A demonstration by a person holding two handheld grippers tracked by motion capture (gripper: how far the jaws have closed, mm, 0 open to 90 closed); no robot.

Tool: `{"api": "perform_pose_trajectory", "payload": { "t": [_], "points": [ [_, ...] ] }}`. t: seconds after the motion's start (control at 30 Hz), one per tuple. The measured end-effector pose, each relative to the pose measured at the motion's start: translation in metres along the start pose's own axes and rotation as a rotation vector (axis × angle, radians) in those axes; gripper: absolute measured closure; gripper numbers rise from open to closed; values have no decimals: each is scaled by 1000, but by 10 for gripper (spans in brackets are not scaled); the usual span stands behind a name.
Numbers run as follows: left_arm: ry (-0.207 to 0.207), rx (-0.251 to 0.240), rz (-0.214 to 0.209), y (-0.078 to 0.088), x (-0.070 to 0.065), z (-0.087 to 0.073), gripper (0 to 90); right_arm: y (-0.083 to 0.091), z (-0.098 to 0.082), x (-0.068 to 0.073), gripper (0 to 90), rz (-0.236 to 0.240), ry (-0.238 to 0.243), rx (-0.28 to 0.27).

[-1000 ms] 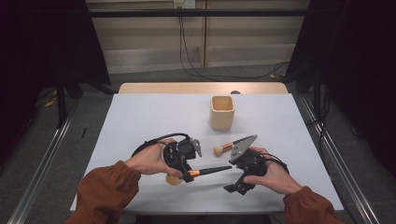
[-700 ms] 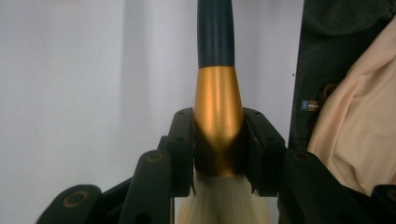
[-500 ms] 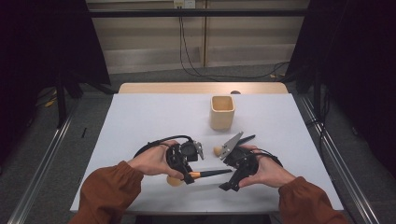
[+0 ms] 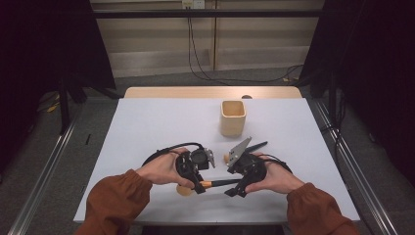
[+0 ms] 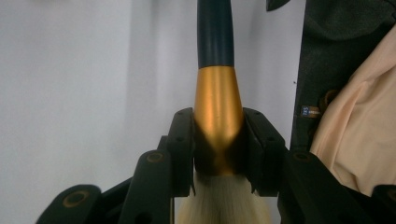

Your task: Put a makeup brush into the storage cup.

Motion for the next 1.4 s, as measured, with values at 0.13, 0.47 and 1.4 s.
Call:
{"api": "perform_pose_trajectory", "payload": {
  "t": [0.13, 0.47, 1.4],
  "points": [
    [11, -17, 12, -2, 1, 1, 665, -2, 2, 1, 285, 23, 1, 6],
    [-3, -16, -1, -2, 2, 2, 665, -12, 7, 7, 483, 56, 44, 12],
    [-6, -61, -19, -2, 2, 2, 664, -19, 15, 10, 741, 53, 142, -48]
  ]
}}
Point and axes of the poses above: each handheld gripper's, and its own axes: y roughly backward along the jaws, z roughly out of its top, x roughly to its left, the point moved 10 cm from there along -y, roughly forward along the jaws, and after that the axes turned 14 degrees about -x, right-handed, at the moved point
